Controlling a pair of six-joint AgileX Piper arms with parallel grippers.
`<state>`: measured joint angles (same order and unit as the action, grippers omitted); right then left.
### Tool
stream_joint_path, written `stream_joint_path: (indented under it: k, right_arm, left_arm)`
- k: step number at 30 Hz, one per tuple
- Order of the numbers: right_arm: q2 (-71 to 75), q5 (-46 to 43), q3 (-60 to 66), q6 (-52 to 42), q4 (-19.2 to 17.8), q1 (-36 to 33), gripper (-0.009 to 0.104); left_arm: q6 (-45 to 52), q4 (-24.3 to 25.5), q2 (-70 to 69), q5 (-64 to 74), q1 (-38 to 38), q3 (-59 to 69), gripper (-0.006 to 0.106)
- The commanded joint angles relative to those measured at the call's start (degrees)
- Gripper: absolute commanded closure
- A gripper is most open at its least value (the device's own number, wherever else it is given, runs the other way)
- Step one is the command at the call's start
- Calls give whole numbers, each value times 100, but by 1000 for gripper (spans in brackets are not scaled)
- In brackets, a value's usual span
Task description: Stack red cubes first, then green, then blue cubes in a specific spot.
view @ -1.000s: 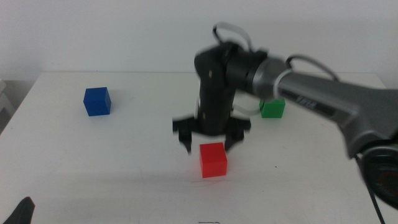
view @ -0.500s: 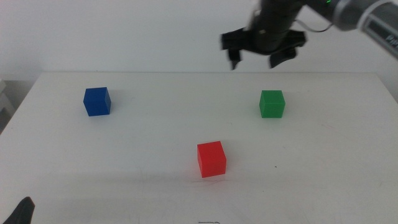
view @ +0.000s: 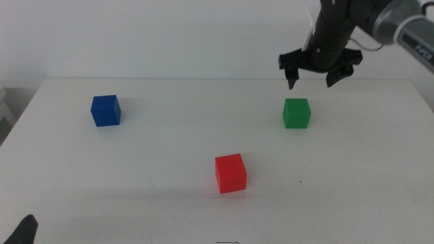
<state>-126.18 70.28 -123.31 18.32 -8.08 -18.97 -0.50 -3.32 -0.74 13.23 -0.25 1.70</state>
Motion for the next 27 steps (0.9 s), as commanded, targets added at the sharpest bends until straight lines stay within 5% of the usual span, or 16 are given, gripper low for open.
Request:
stream_joint_path:
  k: [1, 20, 22, 27]
  right_arm:
    - [220, -358, -179, -71, -75, 98, 1]
    - [-553, -684, -185, -10, 87, 104, 9]
    - [-560, -719, -185, -10, 87, 104, 16]
    - [-560, -786, -181, -15, 123, 136, 61]
  left_arm:
    - [-45, -43, -116, -436, -24, -18, 7]
    - [-45, -43, -116, -436, -24, -18, 7]
    - [-45, -43, -116, -436, -24, -18, 7]
    - [-45, -43, -116, -436, -24, -18, 7]
